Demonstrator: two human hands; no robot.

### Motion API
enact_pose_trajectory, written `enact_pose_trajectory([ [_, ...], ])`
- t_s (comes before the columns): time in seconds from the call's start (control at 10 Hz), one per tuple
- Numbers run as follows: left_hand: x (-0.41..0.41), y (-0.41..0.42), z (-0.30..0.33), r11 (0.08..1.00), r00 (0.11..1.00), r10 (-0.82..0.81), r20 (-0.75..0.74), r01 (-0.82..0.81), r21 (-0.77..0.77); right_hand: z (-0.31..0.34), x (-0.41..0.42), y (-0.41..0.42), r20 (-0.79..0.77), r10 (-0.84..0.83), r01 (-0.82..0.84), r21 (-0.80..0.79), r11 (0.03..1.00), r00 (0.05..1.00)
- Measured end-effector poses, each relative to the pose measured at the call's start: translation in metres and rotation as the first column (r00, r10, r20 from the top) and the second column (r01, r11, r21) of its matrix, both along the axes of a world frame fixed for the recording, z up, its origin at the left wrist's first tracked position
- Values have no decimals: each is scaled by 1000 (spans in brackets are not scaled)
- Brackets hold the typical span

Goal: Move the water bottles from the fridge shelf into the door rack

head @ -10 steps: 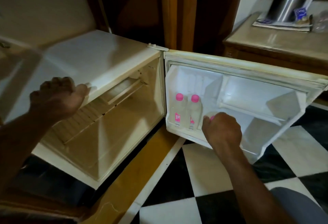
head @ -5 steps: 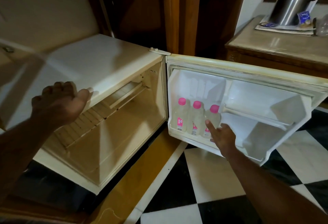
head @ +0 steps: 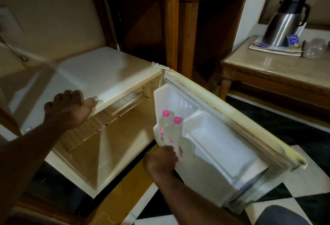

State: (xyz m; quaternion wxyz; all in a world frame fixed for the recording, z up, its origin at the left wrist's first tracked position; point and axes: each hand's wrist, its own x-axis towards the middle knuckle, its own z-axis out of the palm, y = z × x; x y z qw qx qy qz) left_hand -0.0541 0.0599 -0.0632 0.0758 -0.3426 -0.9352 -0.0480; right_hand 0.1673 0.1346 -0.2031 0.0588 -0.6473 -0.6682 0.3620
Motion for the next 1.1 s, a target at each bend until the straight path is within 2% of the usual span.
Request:
enact_pose_trajectory([
  [0.1,-2,-1,-1,1000,1000,2,-4,-2,-10,87,-59,-1,-55,302,-288,175,942,952],
  [0.2,-7,-3,-4,1000,1000,2,-1,-2,24,181,-73,38,-214,479,-393,343,853,851],
  [0.3,-9,-2,-8,1000,1000,6,-9,-6,26,224,-31,100,-157,721,-536,567,625,674],
  [0.4,-14,2,-11,1000,1000,17,-16,-17,8,209,13,149,361,766,-761,601,244,531],
  [0.5,-18,3,-14,1000,1000,12,-27,-12,-9,157,21,153,548,734,-885,438,158,402],
  [0.6,-21,3,-17,1000,998,-1,-66,0,-15,131,-3,141,440,795,-857,480,186,418],
  [0.7,-21,3,-15,1000,1000,11,0,-11,-7,130,-38,130,480,792,-856,508,100,378],
  [0.8,-22,4,-12,999,1000,7,29,-6,-35,126,-66,114,423,796,-815,561,144,432],
  [0.9,-24,1,-13,1000,999,0,36,1,-22,124,-88,103,285,759,-667,701,252,586],
  [1.0,-16,0,-6,998,1000,8,27,-6,-64,126,-101,95,198,689,-542,775,325,697],
  [1.1,5,0,6,984,983,116,140,-94,-152,146,-102,95,300,739,-704,635,317,603],
])
